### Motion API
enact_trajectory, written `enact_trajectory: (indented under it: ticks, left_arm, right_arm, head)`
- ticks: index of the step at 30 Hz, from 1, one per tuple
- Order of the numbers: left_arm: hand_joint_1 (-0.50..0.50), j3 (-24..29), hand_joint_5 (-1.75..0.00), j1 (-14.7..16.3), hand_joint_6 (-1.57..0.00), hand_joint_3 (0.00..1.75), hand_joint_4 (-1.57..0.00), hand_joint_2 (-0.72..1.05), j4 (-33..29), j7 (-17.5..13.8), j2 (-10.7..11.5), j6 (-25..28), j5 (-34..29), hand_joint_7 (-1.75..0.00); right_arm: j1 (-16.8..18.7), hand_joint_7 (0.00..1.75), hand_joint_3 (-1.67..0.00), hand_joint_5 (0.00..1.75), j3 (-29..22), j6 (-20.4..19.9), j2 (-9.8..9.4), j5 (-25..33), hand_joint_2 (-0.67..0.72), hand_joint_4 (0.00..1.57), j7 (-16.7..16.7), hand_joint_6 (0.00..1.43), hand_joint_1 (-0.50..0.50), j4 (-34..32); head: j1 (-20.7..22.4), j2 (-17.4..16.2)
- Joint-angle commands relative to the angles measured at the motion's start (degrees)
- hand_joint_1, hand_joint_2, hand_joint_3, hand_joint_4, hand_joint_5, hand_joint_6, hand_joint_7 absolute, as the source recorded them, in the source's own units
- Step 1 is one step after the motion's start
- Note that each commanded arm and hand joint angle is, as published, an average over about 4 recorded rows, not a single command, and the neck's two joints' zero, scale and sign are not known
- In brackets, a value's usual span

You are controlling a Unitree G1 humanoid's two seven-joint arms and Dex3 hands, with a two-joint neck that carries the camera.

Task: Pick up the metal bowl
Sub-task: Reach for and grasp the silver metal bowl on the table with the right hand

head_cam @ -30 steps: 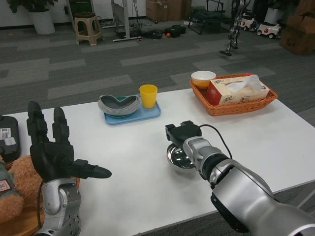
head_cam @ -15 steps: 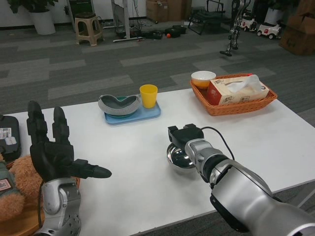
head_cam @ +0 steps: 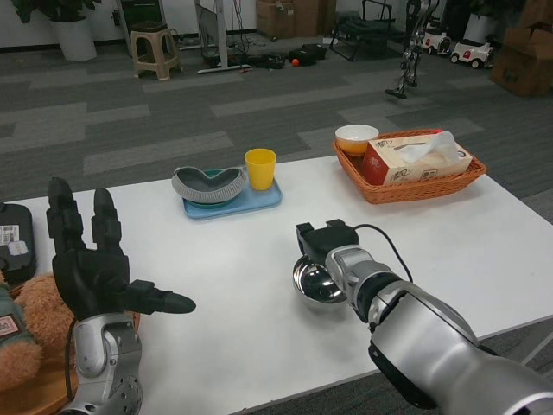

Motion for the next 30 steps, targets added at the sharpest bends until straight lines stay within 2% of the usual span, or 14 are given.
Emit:
enact_trajectory:
  ticks: [1, 4, 8, 10, 20, 23, 27, 30]
  left_arm:
    - [-0.48, 0.2, 0.0, 0.0, 0.0, 0.0, 0.0, -0.72, 0.0, 0.2, 0.3, -0.1, -0.1, 0.0]
    - [-0.48, 0.3, 0.0, 0.1, 0.0, 0.0, 0.0, -0.72, -0.1, 0.2, 0.3, -0.1, -0.2, 0.0]
    - [-0.48, 0.4, 0.0, 0.1, 0.0, 0.0, 0.0, -0.72, -0.2, 0.2, 0.3, -0.1, -0.2, 0.0]
    - [-0.48, 0.4, 0.0, 0.1, 0.0, 0.0, 0.0, -0.72, -0.2, 0.2, 0.3, -0.1, -0.2, 0.0]
    - [-0.48, 0.4, 0.0, 0.2, 0.0, 0.02, 0.0, -0.72, -0.2, 0.2, 0.3, -0.1, -0.2, 0.0]
    - [-0.48, 0.3, 0.0, 0.2, 0.0, 0.0, 0.0, -0.72, -0.2, 0.2, 0.3, -0.1, -0.2, 0.0]
    - [-0.48, 0.4, 0.0, 0.2, 0.0, 0.0, 0.0, -0.72, -0.2, 0.2, 0.3, -0.1, -0.2, 0.0]
    - [-0.48, 0.4, 0.0, 0.2, 0.0, 0.0, 0.0, -0.72, -0.2, 0.2, 0.3, -0.1, -0.2, 0.0]
  right_arm:
    - [-0.4, 1.61, 0.0, 1.75, 0.2, 0.1, -0.15, 0.2, 0.69, 0.02, 0.2, 0.0, -0.46, 0.8]
    - [-0.3, 1.68, 0.0, 1.75, 0.2, 0.0, -0.09, 0.3, 0.71, 0.03, 0.6, 0.0, -0.46, 0.8]
    - [-0.2, 1.68, 0.0, 1.75, 0.1, -0.1, -0.06, 0.8, 0.66, 0.03, 0.7, 0.0, -0.46, 0.7]
    - [-0.2, 1.64, 0.0, 1.75, 0.1, -0.2, -0.04, 1.2, 0.66, 0.03, 0.7, 0.0, -0.46, 0.6]
    - [-0.2, 1.68, 0.0, 1.75, 1.1, -0.4, 0.24, 1.6, 0.69, 0.03, 0.6, 0.0, -0.46, 0.2]
    - [-0.2, 1.62, 0.0, 1.75, 1.6, -0.4, 0.31, 1.8, 0.68, 0.03, 0.6, 0.0, -0.46, 0.1]
    - [-0.2, 1.31, 0.0, 1.75, 2.0, -0.4, 0.38, 2.3, 0.69, 0.03, 0.7, 0.0, -0.46, 0.0]
    - [-0.2, 1.2, 0.0, 1.75, 2.2, -0.4, 0.38, 2.7, 0.68, 0.03, 0.8, 0.0, -0.46, -0.1]
  head:
    - [0.2, 0.1]
    - [0.4, 0.1]
    - [0.3, 0.0]
    - [0.4, -0.1]
    - [0.4, -0.4]
    - [0.3, -0.4]
    - [0.3, -0.3]
    - [0.3, -0.4]
